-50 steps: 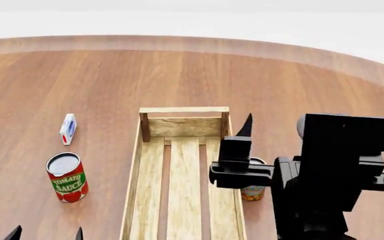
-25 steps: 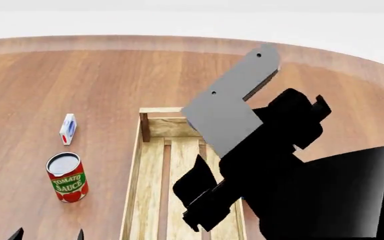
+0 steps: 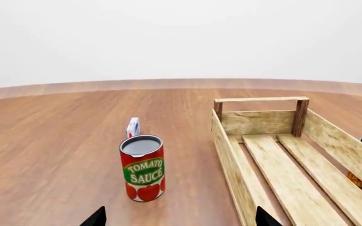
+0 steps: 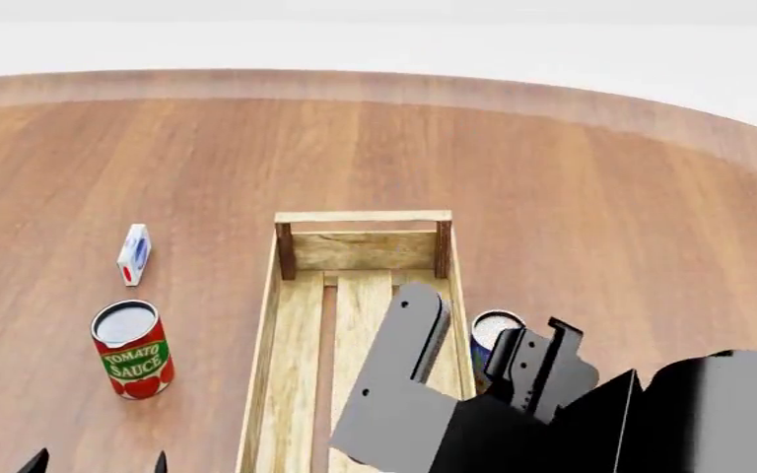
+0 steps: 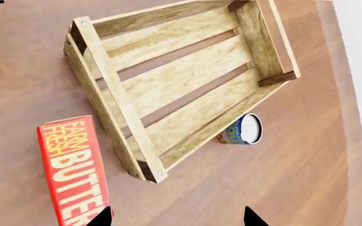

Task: Pick up the butter and put it in the tray.

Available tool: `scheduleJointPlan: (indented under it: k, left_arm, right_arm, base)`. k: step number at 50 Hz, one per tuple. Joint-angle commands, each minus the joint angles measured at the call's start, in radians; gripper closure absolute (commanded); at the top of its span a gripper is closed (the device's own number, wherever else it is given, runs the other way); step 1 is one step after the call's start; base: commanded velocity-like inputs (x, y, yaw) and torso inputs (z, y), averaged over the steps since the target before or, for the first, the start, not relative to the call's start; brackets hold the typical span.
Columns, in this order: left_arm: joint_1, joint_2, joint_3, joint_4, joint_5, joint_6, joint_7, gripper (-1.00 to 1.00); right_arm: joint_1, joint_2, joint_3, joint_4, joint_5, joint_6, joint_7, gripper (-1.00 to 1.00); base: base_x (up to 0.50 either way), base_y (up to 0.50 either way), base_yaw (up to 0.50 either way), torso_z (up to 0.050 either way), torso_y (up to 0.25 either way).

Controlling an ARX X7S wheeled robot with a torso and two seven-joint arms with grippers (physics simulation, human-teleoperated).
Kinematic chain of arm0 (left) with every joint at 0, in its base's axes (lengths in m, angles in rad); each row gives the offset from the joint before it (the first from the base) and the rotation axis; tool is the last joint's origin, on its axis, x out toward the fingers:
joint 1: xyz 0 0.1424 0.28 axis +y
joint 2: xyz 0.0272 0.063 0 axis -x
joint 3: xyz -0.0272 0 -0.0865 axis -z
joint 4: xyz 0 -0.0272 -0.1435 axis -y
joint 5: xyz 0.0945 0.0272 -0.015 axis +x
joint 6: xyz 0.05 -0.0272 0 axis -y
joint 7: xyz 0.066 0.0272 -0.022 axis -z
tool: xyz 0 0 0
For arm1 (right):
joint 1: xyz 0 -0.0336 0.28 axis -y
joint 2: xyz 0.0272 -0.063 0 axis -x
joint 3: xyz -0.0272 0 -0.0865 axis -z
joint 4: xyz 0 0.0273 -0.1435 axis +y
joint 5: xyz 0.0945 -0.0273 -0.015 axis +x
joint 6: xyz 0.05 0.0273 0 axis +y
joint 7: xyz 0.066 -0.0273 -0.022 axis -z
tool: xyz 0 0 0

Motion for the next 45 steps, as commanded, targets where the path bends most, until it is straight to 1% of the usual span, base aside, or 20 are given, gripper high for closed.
scheduleJointPlan:
  k: [1, 9, 20, 28, 32, 37, 45]
  left_arm:
    - [-0.003, -0.005, 0.005, -0.001, -0.005, -0.002, -0.005, -1.00]
    - [-0.006, -0.008, 0.008, 0.000, -0.009, -0.004, -0.009, -1.00]
    - [-0.007, -0.013, 0.011, 0.005, -0.016, -0.007, -0.014, -1.00]
    - [-0.008, -0.016, 0.014, 0.008, -0.020, -0.008, -0.018, -1.00]
    - [-0.008, -0.017, 0.015, 0.009, -0.022, -0.008, -0.020, -1.00]
    - [-0.008, -0.019, 0.018, 0.009, -0.023, -0.008, -0.022, -1.00]
    - [-0.008, -0.023, 0.019, 0.015, -0.029, -0.009, -0.025, -1.00]
  right_arm:
    - [-0.005, 0.012, -0.108, -0.019, -0.031, -0.033, -0.057, -1.00]
    - [-0.026, 0.007, -0.133, -0.037, -0.033, -0.061, -0.065, -1.00]
    - [-0.039, 0.002, -0.124, -0.096, 0.024, -0.104, -0.088, -1.00]
    - [-0.062, 0.018, -0.157, -0.098, -0.081, -0.182, -0.166, -1.00]
    - [-0.080, 0.025, -0.200, -0.081, -0.161, -0.218, -0.210, -1.00]
    - [-0.093, 0.029, -0.226, -0.062, -0.203, -0.243, -0.235, -1.00]
    - [-0.135, 0.036, -0.282, 0.000, -0.302, -0.325, -0.298, -1.00]
  base:
    - [0.00, 0.00, 0.00, 0.000, 0.000]
    - [0.00, 0.00, 0.00, 0.000, 0.000]
    - [0.00, 0.00, 0.00, 0.000, 0.000]
    - [0.00, 0.00, 0.00, 0.000, 0.000]
    - [0.00, 0.00, 0.00, 0.000, 0.000]
    - [0.00, 0.00, 0.00, 0.000, 0.000]
    - [0.00, 0.00, 0.00, 0.000, 0.000]
